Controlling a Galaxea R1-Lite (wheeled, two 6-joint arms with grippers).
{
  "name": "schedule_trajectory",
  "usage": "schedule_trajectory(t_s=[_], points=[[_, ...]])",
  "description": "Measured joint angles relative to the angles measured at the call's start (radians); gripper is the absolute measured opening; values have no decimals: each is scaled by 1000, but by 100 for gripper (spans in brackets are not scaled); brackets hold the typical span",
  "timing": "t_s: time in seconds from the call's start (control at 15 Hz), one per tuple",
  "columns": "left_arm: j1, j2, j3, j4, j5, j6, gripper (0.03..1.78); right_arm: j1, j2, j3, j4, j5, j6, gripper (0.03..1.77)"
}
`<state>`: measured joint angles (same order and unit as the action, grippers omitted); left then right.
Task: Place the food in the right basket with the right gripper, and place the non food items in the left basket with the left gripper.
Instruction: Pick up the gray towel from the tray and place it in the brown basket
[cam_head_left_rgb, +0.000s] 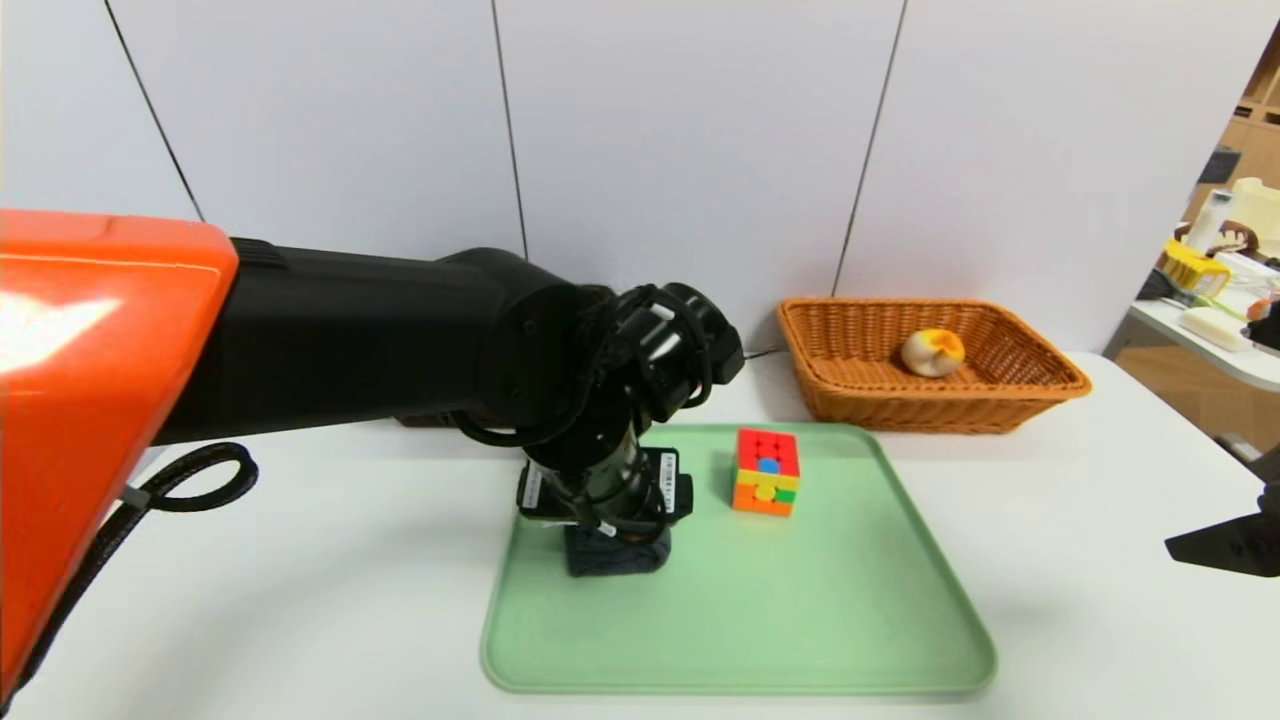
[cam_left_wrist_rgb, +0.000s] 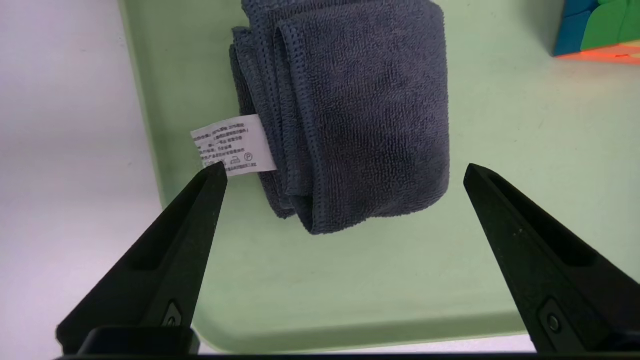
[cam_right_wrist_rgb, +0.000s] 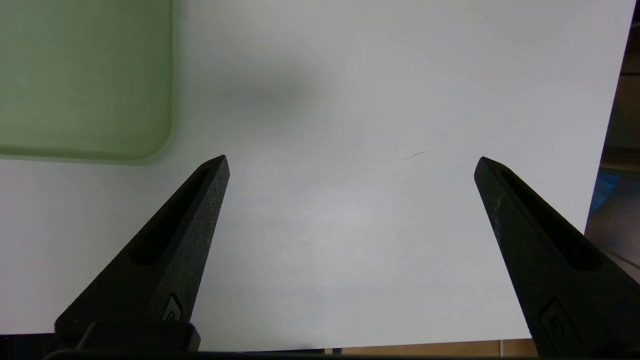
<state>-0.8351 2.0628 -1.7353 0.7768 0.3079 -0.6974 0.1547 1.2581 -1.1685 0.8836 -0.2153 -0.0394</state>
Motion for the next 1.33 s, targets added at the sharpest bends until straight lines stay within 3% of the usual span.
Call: schedule_trajectory(t_s=[1.33], points=[[19,116,-10,-23,14,-3,169,12,0,-5,-2,10,-5,170]])
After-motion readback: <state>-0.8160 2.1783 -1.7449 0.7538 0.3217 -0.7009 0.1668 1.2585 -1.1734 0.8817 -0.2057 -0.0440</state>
